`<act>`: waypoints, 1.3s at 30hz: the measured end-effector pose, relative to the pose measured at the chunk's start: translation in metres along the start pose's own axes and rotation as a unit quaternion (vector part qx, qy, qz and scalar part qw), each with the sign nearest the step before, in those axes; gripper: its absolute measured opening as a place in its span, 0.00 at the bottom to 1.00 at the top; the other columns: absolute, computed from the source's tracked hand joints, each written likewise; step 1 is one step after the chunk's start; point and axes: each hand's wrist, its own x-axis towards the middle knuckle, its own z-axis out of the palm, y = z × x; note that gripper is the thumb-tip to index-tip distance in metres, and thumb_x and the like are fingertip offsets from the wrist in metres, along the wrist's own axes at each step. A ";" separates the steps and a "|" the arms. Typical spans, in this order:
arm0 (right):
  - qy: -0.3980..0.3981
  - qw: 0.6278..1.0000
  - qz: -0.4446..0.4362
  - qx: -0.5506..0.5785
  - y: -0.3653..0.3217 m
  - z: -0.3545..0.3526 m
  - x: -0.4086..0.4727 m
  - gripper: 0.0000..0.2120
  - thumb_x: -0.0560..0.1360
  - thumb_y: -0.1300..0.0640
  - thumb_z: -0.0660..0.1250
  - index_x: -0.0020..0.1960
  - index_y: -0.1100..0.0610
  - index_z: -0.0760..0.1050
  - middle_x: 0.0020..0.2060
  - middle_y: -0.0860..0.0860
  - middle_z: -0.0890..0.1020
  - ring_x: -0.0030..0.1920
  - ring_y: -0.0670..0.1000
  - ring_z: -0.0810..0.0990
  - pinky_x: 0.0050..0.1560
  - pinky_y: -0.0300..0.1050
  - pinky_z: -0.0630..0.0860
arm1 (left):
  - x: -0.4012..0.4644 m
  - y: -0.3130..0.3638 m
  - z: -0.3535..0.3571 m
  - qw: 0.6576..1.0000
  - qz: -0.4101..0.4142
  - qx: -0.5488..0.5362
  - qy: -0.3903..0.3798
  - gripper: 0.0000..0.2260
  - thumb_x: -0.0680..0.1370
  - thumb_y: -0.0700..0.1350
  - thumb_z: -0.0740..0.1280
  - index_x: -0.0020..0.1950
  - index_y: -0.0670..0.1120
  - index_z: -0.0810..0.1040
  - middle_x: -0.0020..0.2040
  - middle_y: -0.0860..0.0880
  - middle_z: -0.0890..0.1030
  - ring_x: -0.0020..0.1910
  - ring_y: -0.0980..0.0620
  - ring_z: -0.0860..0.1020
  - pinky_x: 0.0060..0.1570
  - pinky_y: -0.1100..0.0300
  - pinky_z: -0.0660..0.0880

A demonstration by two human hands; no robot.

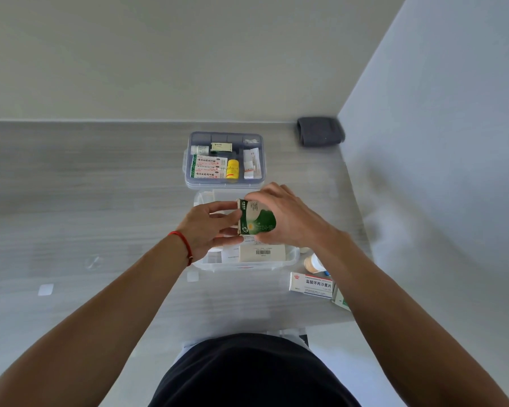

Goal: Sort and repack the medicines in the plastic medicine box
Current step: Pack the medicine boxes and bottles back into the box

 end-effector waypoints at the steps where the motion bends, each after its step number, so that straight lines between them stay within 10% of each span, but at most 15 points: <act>1: -0.001 1.000 0.001 -0.005 0.000 0.001 0.001 0.36 0.67 0.47 0.79 0.72 0.45 0.68 0.65 0.47 0.72 0.66 0.50 0.68 0.63 0.56 0.76 | 0.002 -0.001 0.000 1.000 -0.002 0.004 0.005 0.09 0.76 0.38 0.73 0.55 0.44 0.82 0.45 0.41 0.87 0.41 0.45 0.86 0.45 0.49 0.84; 11: 0.104 0.993 0.020 0.045 0.016 0.006 -0.006 0.28 0.78 0.43 0.69 0.74 0.55 0.71 0.68 0.53 0.76 0.68 0.53 0.73 0.69 0.57 0.71 | 0.035 -0.010 0.004 0.939 0.073 0.302 0.149 0.05 0.76 0.41 0.70 0.48 0.49 0.86 0.45 0.48 0.87 0.37 0.48 0.87 0.37 0.52 0.84; 20: 0.256 0.925 0.220 0.176 0.076 0.000 -0.069 0.15 0.79 0.58 0.66 0.64 0.51 0.79 0.60 0.48 0.79 0.54 0.45 0.79 0.57 0.43 0.78 | 0.063 -0.026 0.027 0.921 0.023 0.334 0.200 0.05 0.78 0.41 0.69 0.52 0.43 0.83 0.48 0.44 0.85 0.34 0.44 0.86 0.34 0.53 0.84; 23: 0.238 0.907 0.293 0.184 0.096 0.007 -0.089 0.15 0.79 0.59 0.65 0.64 0.52 0.80 0.60 0.49 0.81 0.53 0.46 0.80 0.51 0.34 0.72 | 0.072 -0.035 0.024 0.891 0.035 0.390 0.230 0.03 0.77 0.42 0.69 0.49 0.44 0.81 0.46 0.44 0.84 0.35 0.42 0.85 0.36 0.49 0.84; 28: 0.163 0.900 0.378 0.143 0.130 0.035 -0.113 0.12 0.78 0.60 0.68 0.61 0.54 0.80 0.57 0.52 0.84 0.56 0.54 0.82 0.54 0.46 0.76 | 0.080 -0.041 0.024 0.843 0.013 0.491 0.220 0.07 0.73 0.42 0.64 0.47 0.42 0.80 0.44 0.41 0.83 0.41 0.40 0.82 0.44 0.49 0.83; 32: 0.027 0.916 0.387 0.106 0.147 0.054 -0.116 0.27 0.72 0.53 0.76 0.68 0.55 0.73 0.62 0.55 0.79 0.60 0.56 0.79 0.57 0.51 0.77 | 0.075 -0.036 0.033 0.860 -0.018 0.473 0.191 0.13 0.65 0.41 0.60 0.45 0.39 0.79 0.39 0.41 0.81 0.41 0.39 0.81 0.44 0.49 0.83; 39: 0.010 0.920 0.374 0.120 0.156 0.071 -0.108 0.40 0.62 0.41 0.81 0.68 0.55 0.71 0.60 0.57 0.75 0.62 0.59 0.75 0.58 0.53 0.76 | 0.080 -0.034 0.022 0.911 -0.074 0.388 0.119 0.17 0.77 0.33 0.62 0.66 0.30 0.73 0.63 0.33 0.78 0.59 0.36 0.80 0.57 0.42 0.80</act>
